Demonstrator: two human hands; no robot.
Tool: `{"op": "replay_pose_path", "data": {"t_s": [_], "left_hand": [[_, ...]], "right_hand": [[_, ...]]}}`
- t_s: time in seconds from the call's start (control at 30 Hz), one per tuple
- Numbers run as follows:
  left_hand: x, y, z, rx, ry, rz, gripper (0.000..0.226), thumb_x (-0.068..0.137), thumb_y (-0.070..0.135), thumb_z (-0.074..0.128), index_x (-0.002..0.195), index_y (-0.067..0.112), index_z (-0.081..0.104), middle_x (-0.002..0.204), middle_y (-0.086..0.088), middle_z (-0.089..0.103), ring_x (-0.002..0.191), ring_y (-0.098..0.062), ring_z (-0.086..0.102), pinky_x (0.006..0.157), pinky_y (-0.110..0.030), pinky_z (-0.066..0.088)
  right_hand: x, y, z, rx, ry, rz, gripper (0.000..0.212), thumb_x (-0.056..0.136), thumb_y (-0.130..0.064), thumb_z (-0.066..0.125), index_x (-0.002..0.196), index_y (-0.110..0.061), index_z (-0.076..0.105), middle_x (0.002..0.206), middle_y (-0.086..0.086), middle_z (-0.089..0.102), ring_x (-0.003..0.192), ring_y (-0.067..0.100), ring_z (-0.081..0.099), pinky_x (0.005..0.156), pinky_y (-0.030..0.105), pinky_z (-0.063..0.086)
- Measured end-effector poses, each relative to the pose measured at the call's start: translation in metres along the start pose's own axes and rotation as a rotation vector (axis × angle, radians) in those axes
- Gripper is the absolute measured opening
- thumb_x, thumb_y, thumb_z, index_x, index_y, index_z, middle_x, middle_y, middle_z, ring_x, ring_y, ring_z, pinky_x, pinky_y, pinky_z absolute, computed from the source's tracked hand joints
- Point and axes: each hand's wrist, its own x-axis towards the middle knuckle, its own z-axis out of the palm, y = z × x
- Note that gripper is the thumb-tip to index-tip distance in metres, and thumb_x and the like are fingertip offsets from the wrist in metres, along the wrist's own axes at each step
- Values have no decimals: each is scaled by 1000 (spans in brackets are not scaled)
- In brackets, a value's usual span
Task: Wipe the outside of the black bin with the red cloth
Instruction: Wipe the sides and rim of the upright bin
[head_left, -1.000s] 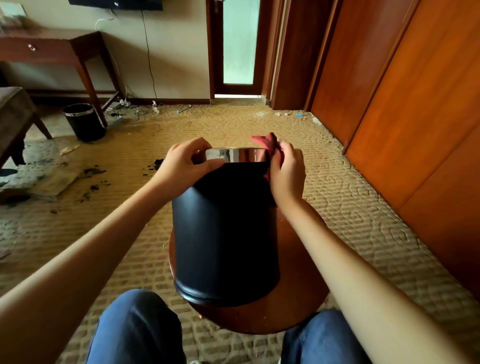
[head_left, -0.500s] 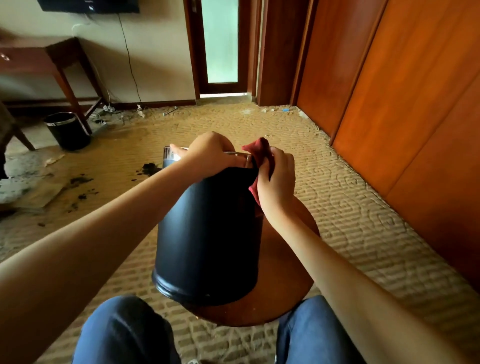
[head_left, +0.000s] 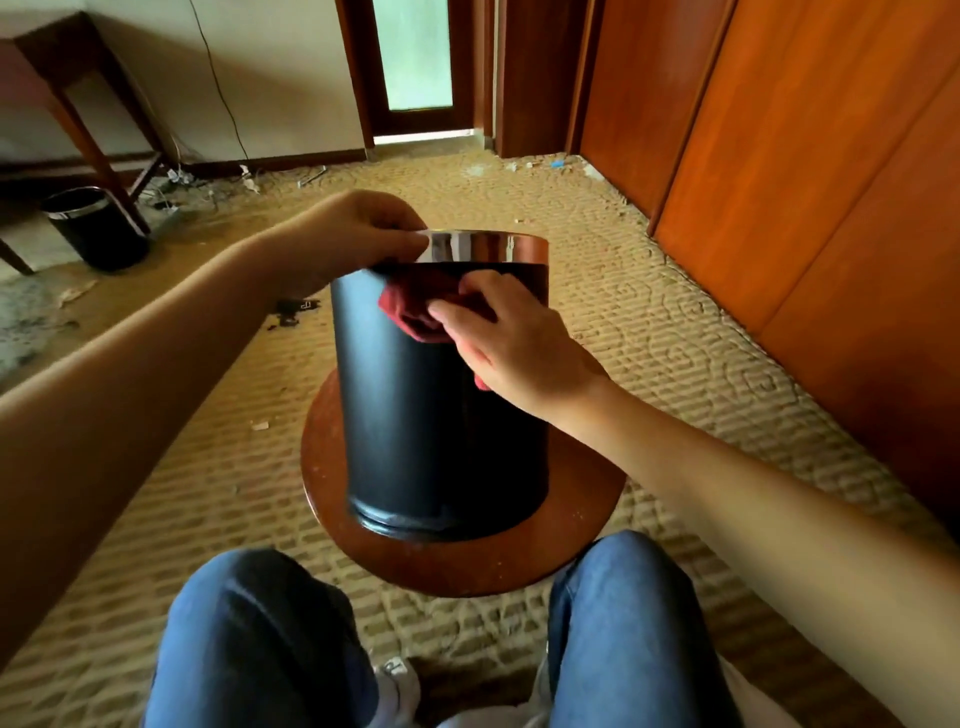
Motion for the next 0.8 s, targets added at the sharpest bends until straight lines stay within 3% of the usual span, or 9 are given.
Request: {"op": "replay_pose_path", "data": {"t_s": [0.13,0.23,0.3,0.43,0.53,0.6,0.67,0.8], "left_hand": [[3,-12,12,118,203,64,22,91,32,62,90,12,68,82,-4,61,74,-9,51,71,-24,41],[1,-21,13,95,250,69,25,90,40,63,87,16,69,81,0,62,76,-8,52,72,-26,40],[0,-22,14,122,263,94,22,91,37,61,90,16,68,81,3,62,75,-6,53,71,-22,41],[2,-25,16,164,357,111,26,94,30,57,100,8,69,88,1,59,83,-10,51,68,-24,35],[2,-30,19,207,409,87,31,92,40,57,96,11,66,86,-1,58,83,-15,51,69,-28,36],[1,-36,20,219,455,70,38,86,51,59,92,14,64,83,1,56,82,-16,50,72,-32,40],[-1,-42,20,190,497,52,42,80,56,57,90,16,63,79,5,54,82,-15,49,74,-33,40],[-2,-45,19,184,471,60,36,81,56,58,90,21,63,74,11,50,84,-14,48,75,-32,38]], "right_hand": [[-43,-24,13,28,-114,-179,24,85,-8,60,105,-14,72,96,12,66,75,27,57,42,34,47],[-88,-38,15,46,-302,-444,25,94,-9,50,108,-14,70,103,9,65,76,21,54,49,32,49],[-84,-34,12,19,-357,-519,25,97,-10,46,106,-14,69,105,8,63,79,19,49,51,30,48],[-3,-14,-1,-69,-163,-220,16,85,-13,66,100,-11,70,93,15,61,79,24,47,44,34,46],[36,-9,-6,-97,-38,-18,21,87,-15,56,102,-10,71,98,18,62,93,26,43,55,36,44],[25,-21,6,-85,-2,-16,20,85,-12,57,99,-13,72,94,15,62,86,28,49,54,37,45],[-15,-42,22,-40,-69,-146,16,86,-11,59,98,-15,69,92,9,59,75,26,50,53,35,41],[-82,-64,26,24,-342,-530,24,97,-10,47,102,-11,70,95,7,66,74,22,52,62,32,47]]}}
